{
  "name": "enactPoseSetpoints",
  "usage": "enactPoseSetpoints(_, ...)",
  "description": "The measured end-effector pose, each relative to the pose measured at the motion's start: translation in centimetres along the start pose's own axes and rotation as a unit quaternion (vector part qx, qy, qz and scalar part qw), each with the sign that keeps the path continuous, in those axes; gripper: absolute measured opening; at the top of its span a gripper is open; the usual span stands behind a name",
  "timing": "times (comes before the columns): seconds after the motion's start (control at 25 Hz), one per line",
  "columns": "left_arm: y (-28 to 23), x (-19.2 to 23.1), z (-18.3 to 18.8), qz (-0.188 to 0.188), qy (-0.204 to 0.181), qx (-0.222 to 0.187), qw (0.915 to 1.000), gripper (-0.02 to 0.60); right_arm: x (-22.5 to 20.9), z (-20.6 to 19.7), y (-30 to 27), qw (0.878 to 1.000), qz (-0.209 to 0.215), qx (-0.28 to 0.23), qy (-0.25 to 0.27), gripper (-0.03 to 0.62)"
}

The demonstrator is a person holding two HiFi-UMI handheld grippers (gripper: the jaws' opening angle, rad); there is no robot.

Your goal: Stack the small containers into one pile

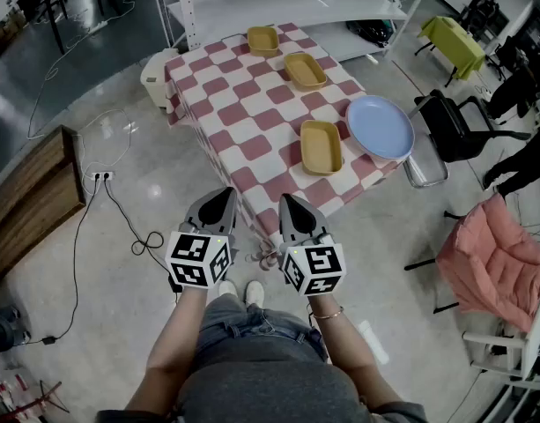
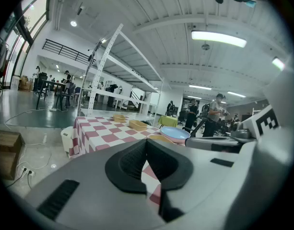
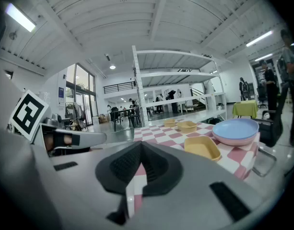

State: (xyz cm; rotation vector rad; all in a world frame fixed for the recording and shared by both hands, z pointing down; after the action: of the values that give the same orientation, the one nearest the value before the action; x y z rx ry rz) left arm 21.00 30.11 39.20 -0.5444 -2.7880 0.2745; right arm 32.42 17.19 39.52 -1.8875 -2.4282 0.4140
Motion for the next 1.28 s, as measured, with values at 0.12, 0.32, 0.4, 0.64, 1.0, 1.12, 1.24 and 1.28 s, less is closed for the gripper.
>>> enactPoseSetpoints(0.12, 0.1, -0.4, -0.2, -0.004, 0.001, -0.002, 1.0000, 0.015, -0.2, -0.2, 0.3, 1.000, 0.000, 0.000, -0.005, 0.008)
enactPoseSetpoints(0.32, 0.9, -0.6, -1.0, -0.003, 0.013, -0.002, 0.9999, 0.015, -0.3, -0.9, 1.0, 1.000, 0.000, 0.002, -0.014, 0.009)
enactPoseSetpoints(0.4, 1.1, -0.5, -1.4, 0.001, 0.012, -0.001, 0.9999, 0.015, -0.6, -1.3, 1.0, 1.000, -0.001, 0.005, -0.017, 0.009)
enactPoseSetpoints(0.64, 1.5, 0.1, -2.4, 0.019, 0.023, 0.004, 0.9996, 0.015, -1.4, -1.9, 1.1, 0.999, -0.007, 0.007, -0.037, 0.009)
enactPoseSetpoints(1.0, 1.1, 1.2, -1.9, 0.039, 0.029, 0.011, 0.9988, 0.015, -1.2, -1.1, 0.3, 0.999, -0.008, 0.004, -0.042, 0.009)
enactPoseSetpoints(1.12, 0.4, 2.1, -1.3, 0.036, 0.030, 0.012, 0.9988, 0.015, -1.1, -0.7, -0.7, 0.999, -0.009, 0.004, -0.047, 0.009)
enactPoseSetpoints(1.24, -0.8, 3.7, -0.8, 0.026, 0.036, 0.011, 0.9989, 0.015, -1.1, -0.5, -2.2, 0.998, -0.016, 0.005, -0.054, 0.009)
enactPoseSetpoints(1.28, -1.3, 4.2, -0.6, 0.019, 0.039, 0.012, 0.9990, 0.015, -1.1, -0.4, -2.8, 0.998, -0.019, 0.005, -0.054, 0.009)
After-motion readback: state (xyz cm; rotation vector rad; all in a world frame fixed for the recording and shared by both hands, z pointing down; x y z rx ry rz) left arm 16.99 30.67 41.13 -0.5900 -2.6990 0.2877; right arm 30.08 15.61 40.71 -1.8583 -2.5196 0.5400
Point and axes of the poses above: the fingertips, and each gripper's own axes: y backward along the fingers, x to its left, z out of its top, the point moved 7 cm from there along y, backward along the fingers, and after that the axes turned 3 degrees about -z, right-handed, at the moved point
